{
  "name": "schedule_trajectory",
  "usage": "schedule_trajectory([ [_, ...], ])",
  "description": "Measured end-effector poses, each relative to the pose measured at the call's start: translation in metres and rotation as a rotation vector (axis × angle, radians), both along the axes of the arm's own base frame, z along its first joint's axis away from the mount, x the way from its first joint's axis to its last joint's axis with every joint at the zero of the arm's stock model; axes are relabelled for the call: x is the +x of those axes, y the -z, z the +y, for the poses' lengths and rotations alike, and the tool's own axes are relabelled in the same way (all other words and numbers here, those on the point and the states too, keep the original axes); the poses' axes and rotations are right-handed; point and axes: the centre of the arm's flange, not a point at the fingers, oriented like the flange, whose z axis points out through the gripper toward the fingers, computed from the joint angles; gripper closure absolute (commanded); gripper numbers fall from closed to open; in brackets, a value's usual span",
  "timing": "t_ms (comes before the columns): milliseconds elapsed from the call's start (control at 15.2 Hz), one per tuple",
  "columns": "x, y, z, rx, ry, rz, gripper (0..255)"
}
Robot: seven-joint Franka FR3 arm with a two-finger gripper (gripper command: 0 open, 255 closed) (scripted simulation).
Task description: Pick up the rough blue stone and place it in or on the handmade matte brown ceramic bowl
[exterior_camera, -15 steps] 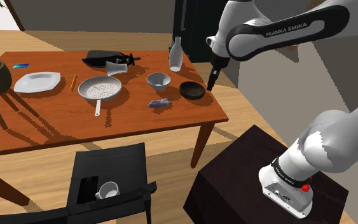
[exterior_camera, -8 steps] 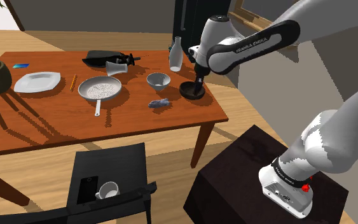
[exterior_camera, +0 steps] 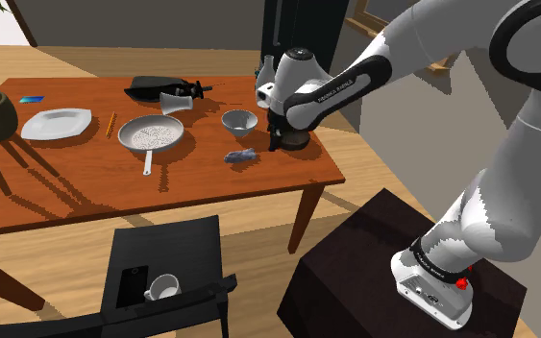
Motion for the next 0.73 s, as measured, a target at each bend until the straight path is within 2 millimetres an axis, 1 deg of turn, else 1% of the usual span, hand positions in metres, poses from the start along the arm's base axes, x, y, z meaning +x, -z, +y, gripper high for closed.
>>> schedule_trajectory([
  [132, 0.017, 0.016, 0.015, -0.008, -0.062, -0.016, 0],
  [264, 0.026, 0.032, 0.026, -0.016, -0.123, -0.03, 0],
  [396, 0.041, 0.05, 0.042, -0.024, -0.184, -0.047, 0],
  [528, 0.053, 0.062, 0.054, -0.031, -0.244, -0.061, 0],
  [726, 0.059, 0.081, 0.059, -0.035, -0.269, -0.067, 0],
])
